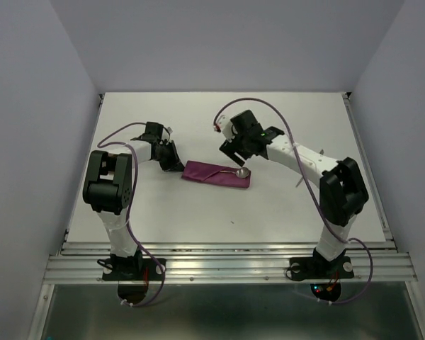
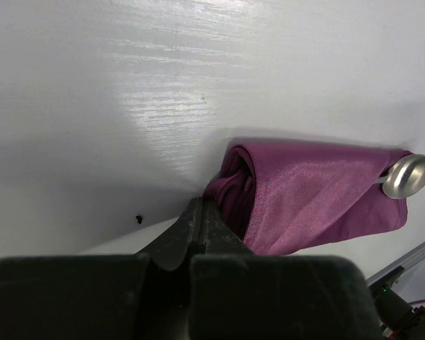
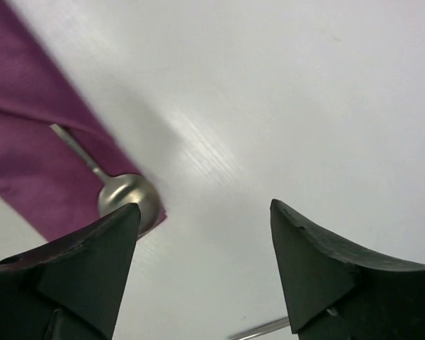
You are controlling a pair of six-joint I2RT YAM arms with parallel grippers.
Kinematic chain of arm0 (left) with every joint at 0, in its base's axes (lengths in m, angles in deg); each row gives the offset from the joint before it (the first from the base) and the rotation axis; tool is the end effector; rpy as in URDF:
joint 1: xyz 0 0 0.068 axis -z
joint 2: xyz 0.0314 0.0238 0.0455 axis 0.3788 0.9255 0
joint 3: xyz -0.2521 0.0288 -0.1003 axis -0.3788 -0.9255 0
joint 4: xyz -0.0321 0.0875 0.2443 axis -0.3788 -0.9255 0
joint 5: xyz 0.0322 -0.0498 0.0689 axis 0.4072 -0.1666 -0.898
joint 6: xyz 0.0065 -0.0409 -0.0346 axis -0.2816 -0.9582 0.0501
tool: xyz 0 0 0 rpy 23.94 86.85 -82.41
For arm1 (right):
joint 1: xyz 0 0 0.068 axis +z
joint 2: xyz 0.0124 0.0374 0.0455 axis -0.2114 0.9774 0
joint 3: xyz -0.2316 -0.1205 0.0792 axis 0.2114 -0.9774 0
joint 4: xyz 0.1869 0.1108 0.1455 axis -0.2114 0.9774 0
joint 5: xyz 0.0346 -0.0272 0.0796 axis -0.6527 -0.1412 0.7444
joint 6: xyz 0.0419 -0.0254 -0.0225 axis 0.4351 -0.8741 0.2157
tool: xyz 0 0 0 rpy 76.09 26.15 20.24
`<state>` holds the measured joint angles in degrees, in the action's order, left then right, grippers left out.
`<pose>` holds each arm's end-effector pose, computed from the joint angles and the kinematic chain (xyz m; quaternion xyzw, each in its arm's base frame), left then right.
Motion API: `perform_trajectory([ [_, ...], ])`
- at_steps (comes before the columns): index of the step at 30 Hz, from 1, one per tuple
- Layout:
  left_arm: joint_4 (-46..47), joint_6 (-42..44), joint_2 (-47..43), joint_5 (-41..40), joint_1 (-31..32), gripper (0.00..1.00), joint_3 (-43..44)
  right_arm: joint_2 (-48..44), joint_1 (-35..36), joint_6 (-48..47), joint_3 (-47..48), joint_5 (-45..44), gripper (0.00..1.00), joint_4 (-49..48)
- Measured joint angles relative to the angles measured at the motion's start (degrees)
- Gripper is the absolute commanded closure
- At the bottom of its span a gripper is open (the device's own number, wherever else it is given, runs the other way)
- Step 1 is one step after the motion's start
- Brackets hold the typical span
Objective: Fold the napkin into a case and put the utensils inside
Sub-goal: Move the knife to the center of the board.
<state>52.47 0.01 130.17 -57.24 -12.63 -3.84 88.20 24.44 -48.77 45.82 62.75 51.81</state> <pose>0.3724 -0.0791 0.1530 -0.0549 0.9308 -0.2923 0.2127 0.3308 0.2396 0.2498 -0.4699 0.8189 -0.0389 0.3273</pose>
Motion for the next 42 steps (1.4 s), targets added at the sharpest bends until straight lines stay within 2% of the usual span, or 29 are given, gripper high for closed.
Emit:
perform_trajectory([
  [3,0.0,-0.3,0.0,-0.1,0.0,1.00,0.0,-4.2,-3.8,7.8,-2.6,-3.7,0.17,-3.3],
  [5,0.0,-0.5,0.0,-0.2,0.0,1.00,0.0,-6.3,-8.6,14.7,-4.0,-6.0,0.17,-4.7],
  [7,0.0,-0.7,0.0,-0.3,0.0,1.00,0.0,-7.5,-14.7,22.6,-5.6,-6.3,0.18,-5.5],
  [12,0.0,-1.1,0.0,-0.4,0.0,1.00,0.0,-11.5,-35.8,41.4,-16.4,-2.1,0.17,-7.4],
  [14,0.0,-1.2,0.0,-0.5,0.0,1.00,0.0,-12.5,-40.2,46.4,-20.7,-1.2,0.14,-7.2],
  [16,0.0,-1.2,0.0,-0.5,0.0,1.00,0.0,-13.7,-41.0,50.2,-25.1,-0.5,0.11,-7.1],
  [22,0.0,-1.3,0.0,-0.6,0.0,0.99,0.0,-17.6,-38.9,56.4,-32.9,0.5,0.11,-8.0],
  [28,0.0,-1.3,0.0,-0.6,0.0,1.00,0.0,-16.3,-38.9,58.3,-34.0,2.3,0.11,-11.5],
  [32,0.0,-1.3,0.0,-0.6,0.0,1.00,0.0,-13.7,-38.9,58.6,-34.1,6.6,0.12,-15.6],
  [37,0.0,-1.3,0.0,-0.7,0.0,1.00,0.0,-10.6,-38.9,58.2,-31.6,14.1,0.16,-19.1],
  [42,-0.1,-1.4,0.0,-0.8,0.0,1.00,0.0,0.4,-36.7,56.5,-18.9,19.3,0.18,-20.7],
])
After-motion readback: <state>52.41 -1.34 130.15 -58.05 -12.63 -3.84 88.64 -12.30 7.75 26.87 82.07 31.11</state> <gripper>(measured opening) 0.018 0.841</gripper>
